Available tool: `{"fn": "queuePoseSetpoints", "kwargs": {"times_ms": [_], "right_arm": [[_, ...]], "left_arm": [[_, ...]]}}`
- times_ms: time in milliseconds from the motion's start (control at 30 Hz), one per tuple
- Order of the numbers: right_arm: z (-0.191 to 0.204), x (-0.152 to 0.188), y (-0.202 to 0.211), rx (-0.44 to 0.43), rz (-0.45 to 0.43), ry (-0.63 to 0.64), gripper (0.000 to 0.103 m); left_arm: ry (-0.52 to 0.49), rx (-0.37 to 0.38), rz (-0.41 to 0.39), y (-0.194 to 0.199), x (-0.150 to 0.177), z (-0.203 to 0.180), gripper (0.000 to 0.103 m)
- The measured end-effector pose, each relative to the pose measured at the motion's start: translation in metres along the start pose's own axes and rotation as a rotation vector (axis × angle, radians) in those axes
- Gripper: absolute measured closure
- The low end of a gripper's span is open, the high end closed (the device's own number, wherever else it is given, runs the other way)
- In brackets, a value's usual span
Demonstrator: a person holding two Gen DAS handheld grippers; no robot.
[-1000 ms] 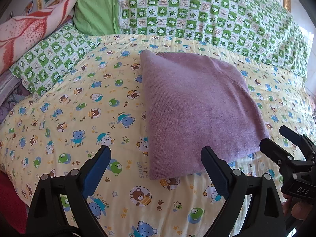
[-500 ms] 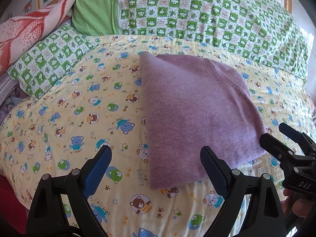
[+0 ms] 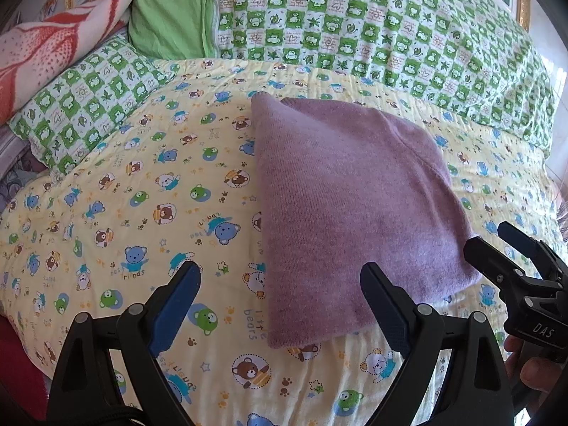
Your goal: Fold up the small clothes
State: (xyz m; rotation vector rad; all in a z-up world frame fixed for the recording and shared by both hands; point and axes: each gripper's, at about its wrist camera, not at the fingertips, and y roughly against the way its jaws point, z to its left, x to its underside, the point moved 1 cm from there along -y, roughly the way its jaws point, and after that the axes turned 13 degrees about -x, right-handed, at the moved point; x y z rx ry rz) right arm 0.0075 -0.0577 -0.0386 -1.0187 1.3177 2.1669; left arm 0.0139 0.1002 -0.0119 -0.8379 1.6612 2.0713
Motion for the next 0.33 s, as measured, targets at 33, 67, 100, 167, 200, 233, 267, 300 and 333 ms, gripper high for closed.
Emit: {"fn": "queuePoseSetpoints", "kwargs": {"times_ms": [33, 67, 100, 167, 200, 233, 267, 300, 333], "right_arm": [[-0.0001, -0.0016, -0.0002, 0.001, -0.001, 0.000, 0.001], [0.0005, -0.0025, -0.0004, 0.004, -0.001, 0.001, 0.001], [0.0011, -0.0031, -0.0006, 0.005, 0.000, 0.001, 0.001], [0.0016, -0.0034, 0.0000, 0.006, -0.001, 0.000, 0.001], [0.0014, -0.0033, 0.0001, 0.007, 0.000, 0.001, 0.001], [0.0020, -0.0034, 0.0002, 0.009, 0.000, 0.000, 0.001], [0.0022, -0.0034, -0.0003, 0.011, 0.003, -0.002, 0.001], [0.0024, -0.0031, -0.0006, 0.013, 0.004, -0.005, 0.001], [0.0026, -0.0023, -0.0005, 0.015, 0.005, -0.008, 0.001]], "left_arm": [[-0.006, -0.005, -0.008, 0.0016, -0.0001, -0.0008, 0.011], [-0.012, -0.007, -0.014, 0.0029, -0.0004, -0.0016, 0.011], [-0.017, -0.005, -0.019, 0.0042, -0.0005, -0.0023, 0.011], [-0.021, -0.002, -0.028, 0.0066, -0.0007, -0.0033, 0.011], [-0.024, -0.003, -0.031, 0.0073, -0.0005, -0.0039, 0.011], [-0.027, -0.004, -0.032, 0.0078, -0.0005, -0.0048, 0.011], [-0.029, -0.002, -0.028, 0.0072, -0.0004, -0.0053, 0.011], [-0.028, 0.010, -0.017, 0.0061, 0.0001, -0.0054, 0.011], [-0.025, 0.013, -0.009, 0.0053, 0.0001, -0.0055, 0.011]]}}
